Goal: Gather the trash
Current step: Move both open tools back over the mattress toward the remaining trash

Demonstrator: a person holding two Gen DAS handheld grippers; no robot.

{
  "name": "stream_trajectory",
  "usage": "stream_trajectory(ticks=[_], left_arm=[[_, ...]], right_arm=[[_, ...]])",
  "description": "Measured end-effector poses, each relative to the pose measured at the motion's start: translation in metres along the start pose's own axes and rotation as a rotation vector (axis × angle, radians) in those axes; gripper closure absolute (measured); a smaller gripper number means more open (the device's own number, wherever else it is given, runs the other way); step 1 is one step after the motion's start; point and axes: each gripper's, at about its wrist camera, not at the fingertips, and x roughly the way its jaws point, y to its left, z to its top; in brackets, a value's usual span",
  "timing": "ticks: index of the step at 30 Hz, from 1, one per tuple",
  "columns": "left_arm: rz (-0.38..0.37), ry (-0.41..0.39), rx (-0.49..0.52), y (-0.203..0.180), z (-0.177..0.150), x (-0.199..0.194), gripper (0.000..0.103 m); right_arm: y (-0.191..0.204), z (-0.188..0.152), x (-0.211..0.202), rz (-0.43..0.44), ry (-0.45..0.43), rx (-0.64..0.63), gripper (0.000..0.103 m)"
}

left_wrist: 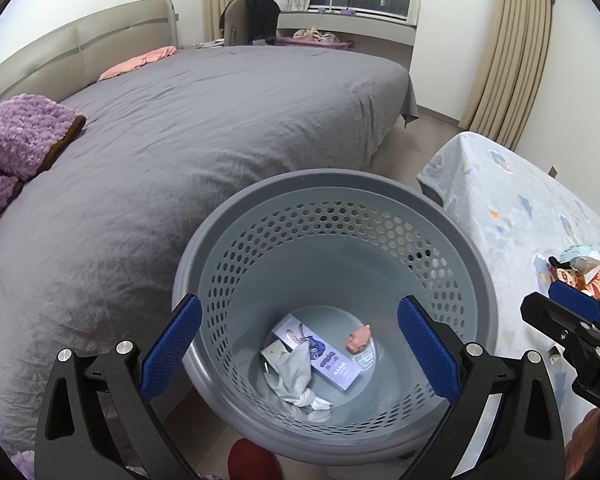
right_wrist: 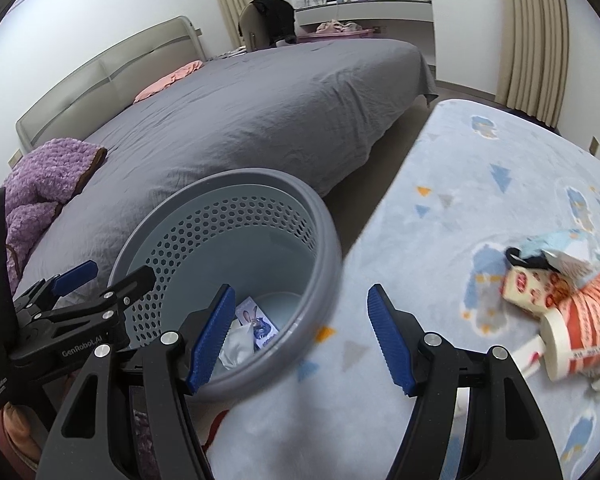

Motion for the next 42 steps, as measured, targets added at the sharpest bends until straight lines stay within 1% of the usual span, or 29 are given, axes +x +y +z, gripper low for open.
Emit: stream_trajectory(ticks=[5,11,19,27,33,37,42], left_arm=[[-0.027,-0.017,0.020,-0.014,0.000,-0.007,0.007],[-0.075,-0.036,0.062,-0.041,-0.001,-0.018,0.007],[-0.153,-0.047,0.132,-0.090,-0.006,-0.029,0.007],[-0.222,-0.046,0.202,-0.140,-0.016,-0.036,0.007],[-0.259,-0.036,0.259,-0.174,-0.024,-0.036,0.007],[-0.265,-0.024,0.293,-0.192,-0.030,-0.031,0.007],[-0.257,-0.016,0.312,-0.202,-0.034,-0.026,0.007]], right_arm=[[-0.019,-0.014,-0.020,-0.033,-0.011,0.046,0.037],[-0.048,-0.036,-0.050,-0.093,-0.024,0.102,0.037],[-0.102,-0.071,-0.098,-0.189,-0.051,0.206,0.037],[-0.152,-0.097,-0.131,-0.277,-0.069,0.293,0.037],[-0.184,-0.103,-0.147,-0.321,-0.083,0.321,0.037],[-0.200,-0.099,-0.144,-0.332,-0.074,0.315,0.037],[-0.211,-0.089,-0.134,-0.326,-0.059,0.287,0.037]])
